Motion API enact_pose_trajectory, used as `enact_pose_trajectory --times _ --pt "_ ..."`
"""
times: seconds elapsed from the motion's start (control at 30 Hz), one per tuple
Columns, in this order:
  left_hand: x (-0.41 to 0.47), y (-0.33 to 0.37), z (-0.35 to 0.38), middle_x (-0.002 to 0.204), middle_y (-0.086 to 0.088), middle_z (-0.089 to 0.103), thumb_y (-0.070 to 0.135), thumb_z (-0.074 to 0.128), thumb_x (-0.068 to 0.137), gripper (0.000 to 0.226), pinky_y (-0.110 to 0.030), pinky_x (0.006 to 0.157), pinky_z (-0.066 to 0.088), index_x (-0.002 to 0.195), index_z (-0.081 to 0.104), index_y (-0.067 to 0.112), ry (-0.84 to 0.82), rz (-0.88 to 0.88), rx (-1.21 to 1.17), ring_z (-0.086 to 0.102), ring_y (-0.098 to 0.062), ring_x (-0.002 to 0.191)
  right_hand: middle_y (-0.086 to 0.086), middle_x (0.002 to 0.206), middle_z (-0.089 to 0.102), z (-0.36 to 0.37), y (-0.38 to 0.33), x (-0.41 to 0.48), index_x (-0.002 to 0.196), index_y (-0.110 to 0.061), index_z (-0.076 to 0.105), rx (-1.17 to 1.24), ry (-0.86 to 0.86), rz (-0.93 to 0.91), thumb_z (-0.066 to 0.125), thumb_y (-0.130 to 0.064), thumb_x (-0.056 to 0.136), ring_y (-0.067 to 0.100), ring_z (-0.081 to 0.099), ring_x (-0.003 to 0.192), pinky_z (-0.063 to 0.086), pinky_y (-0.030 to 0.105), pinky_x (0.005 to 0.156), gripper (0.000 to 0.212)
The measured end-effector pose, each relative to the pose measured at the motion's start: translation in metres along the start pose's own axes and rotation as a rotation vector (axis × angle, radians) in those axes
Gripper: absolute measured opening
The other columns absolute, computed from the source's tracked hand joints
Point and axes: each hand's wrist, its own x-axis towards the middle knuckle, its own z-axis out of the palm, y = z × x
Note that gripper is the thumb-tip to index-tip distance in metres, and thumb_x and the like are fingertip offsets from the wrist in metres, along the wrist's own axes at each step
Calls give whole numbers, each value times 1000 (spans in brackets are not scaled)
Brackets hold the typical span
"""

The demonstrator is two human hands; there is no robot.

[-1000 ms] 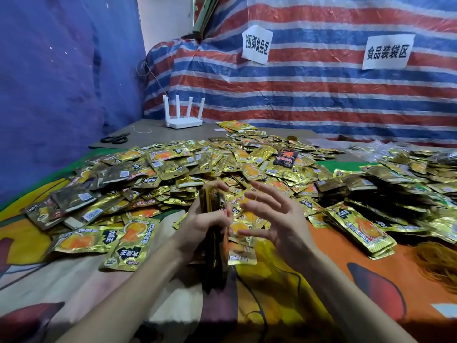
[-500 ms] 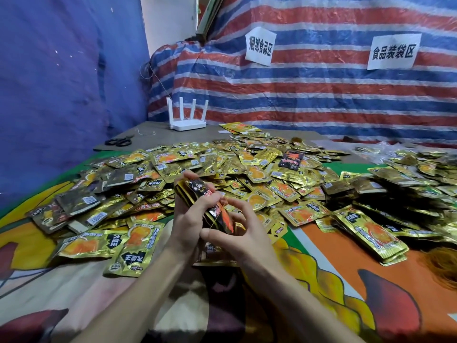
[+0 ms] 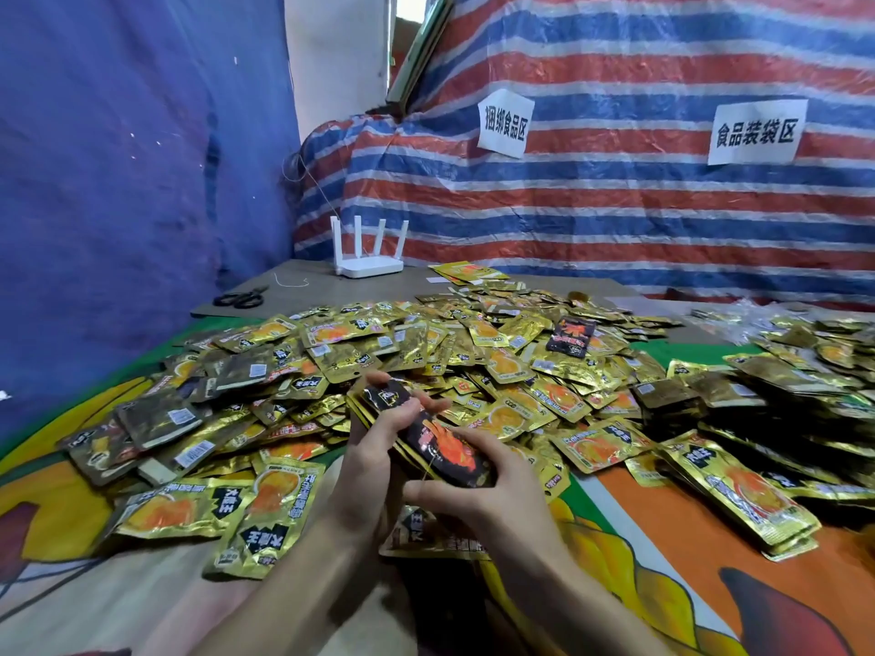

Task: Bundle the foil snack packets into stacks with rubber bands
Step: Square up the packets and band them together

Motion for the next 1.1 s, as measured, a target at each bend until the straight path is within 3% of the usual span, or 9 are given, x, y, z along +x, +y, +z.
enact_pose_trajectory --times 0.1,0.23,0.4,0.5,0.57,0.73,0.87,1.0,1.1 --pt "-4 -1 7 118 -25 69 25 73 74 49 -44 77 59 118 59 10 39 16 46 72 -32 103 -6 91 77 -11 -11 4 103 -30 75 -97 -71 67 93 -29 47 14 75 81 61 29 72 58" --pt "-7 -1 7 89 -8 72 11 63 80 36 -44 69 58 107 55 33 -44 187 158 73 -29 95 2 89 77 -26 -24 8 95 -37 77 -222 -248 177 92 -33 56 14 70 70 57 38 73 42" --pt "-12 -1 10 92 -7 70 7 63 79 41 -54 82 56 108 53 34 -109 196 165 72 -29 98 5 95 77 -40 -33 15 90 -32 80 -247 -355 242 93 -29 57 25 75 86 61 42 72 35" --pt "-15 -1 14 95 -7 68 5 64 77 42 -62 93 50 105 56 35 -150 162 140 70 -30 99 2 86 73 -46 -30 15 94 -23 81 -120 -408 286 90 -20 59 21 70 80 58 37 69 36" --pt "-14 0 16 93 -7 68 5 64 77 40 -59 91 53 102 58 35 -150 130 66 70 -30 99 3 94 75 -43 -22 11 100 -16 79 -43 -305 245 92 -22 53 23 71 85 57 37 76 49" --pt "-3 -1 13 97 -10 69 9 63 88 32 -44 84 59 115 53 22 -15 61 -141 72 -29 100 -9 101 78 -7 -2 -11 113 -32 72 -58 69 -69 90 -39 48 10 74 94 60 31 85 68" --pt "0 3 4 113 -12 73 28 69 83 17 -41 81 59 91 72 13 21 -59 -117 71 -23 106 -22 112 68 18 7 -16 132 -33 54 -143 140 -110 91 -39 45 -10 65 100 50 10 87 94" --pt "0 8 1 113 -11 73 32 68 82 21 -39 81 60 89 74 12 12 -88 -141 71 -24 101 -37 102 66 32 14 -12 117 -38 52 -107 168 -162 94 -28 49 -15 62 97 43 0 79 80" --pt "-1 10 2 109 -13 73 31 68 82 25 -41 79 60 96 65 10 -12 -133 -176 72 -27 96 -18 106 71 35 11 -4 122 -28 56 -57 221 -177 98 -15 54 -10 67 94 45 3 77 81"
